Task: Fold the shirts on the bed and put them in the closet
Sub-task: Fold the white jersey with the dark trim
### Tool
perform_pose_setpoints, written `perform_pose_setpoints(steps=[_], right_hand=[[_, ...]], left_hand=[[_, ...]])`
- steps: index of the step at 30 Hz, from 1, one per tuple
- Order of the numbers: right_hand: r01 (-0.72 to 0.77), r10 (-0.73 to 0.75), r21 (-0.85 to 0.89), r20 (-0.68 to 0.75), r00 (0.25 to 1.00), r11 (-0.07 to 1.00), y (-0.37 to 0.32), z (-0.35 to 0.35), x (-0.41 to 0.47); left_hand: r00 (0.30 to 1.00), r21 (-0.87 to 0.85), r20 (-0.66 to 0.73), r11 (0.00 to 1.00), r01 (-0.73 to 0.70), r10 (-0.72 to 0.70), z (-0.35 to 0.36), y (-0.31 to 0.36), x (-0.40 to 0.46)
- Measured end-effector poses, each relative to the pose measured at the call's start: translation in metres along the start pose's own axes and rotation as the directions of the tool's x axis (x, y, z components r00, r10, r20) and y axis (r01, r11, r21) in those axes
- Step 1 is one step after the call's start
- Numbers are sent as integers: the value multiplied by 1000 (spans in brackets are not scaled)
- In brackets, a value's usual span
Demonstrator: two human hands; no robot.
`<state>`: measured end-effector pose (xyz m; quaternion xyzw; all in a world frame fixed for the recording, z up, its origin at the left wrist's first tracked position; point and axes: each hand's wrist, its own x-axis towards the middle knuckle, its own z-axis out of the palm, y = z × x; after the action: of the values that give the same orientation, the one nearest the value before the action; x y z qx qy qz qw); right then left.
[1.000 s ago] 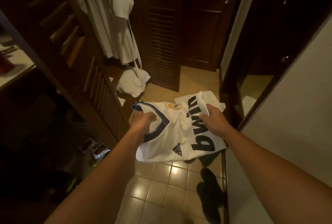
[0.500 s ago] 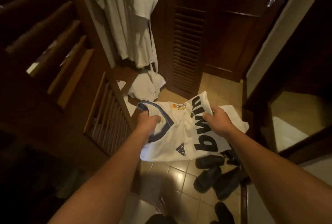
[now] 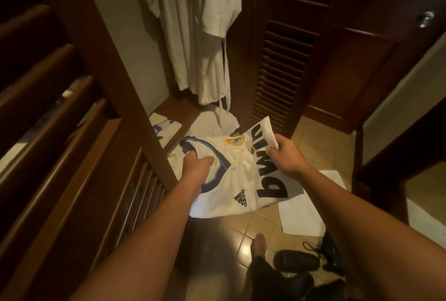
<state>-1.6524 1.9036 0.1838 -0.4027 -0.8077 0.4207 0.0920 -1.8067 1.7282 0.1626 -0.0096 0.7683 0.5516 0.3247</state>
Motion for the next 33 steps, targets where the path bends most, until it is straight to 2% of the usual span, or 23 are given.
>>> perform_pose_setpoints(steps=[6, 12, 15, 22, 28, 30, 33], right_hand=[[45, -47, 25, 107, 993, 999, 1, -7, 140], [107, -110, 24, 291, 950, 994, -14, -21, 273], [135, -132, 19, 366, 921, 991, -29, -17, 327], [250, -246, 58, 493, 834, 966, -83, 35, 413], [344, -321, 67, 553, 769, 937, -123, 87, 453], [362, -341, 81, 572, 746, 929, -134, 102, 465], [381, -360, 94, 585, 727, 920, -145, 131, 483]], left_hand=[[994, -48, -102, 998, 31, -36, 42, 44, 86], [958, -151, -247, 983, 108, -144, 82, 85, 162], [930, -203, -330, 975, 95, -159, 90, 109, 182], [822, -268, -525, 960, 85, -219, 61, 130, 229], [747, -187, -640, 979, 76, -180, 24, 133, 270], [734, -144, -660, 986, 88, -161, 14, 131, 282], [741, -177, -647, 981, 84, -180, -3, 122, 308]])
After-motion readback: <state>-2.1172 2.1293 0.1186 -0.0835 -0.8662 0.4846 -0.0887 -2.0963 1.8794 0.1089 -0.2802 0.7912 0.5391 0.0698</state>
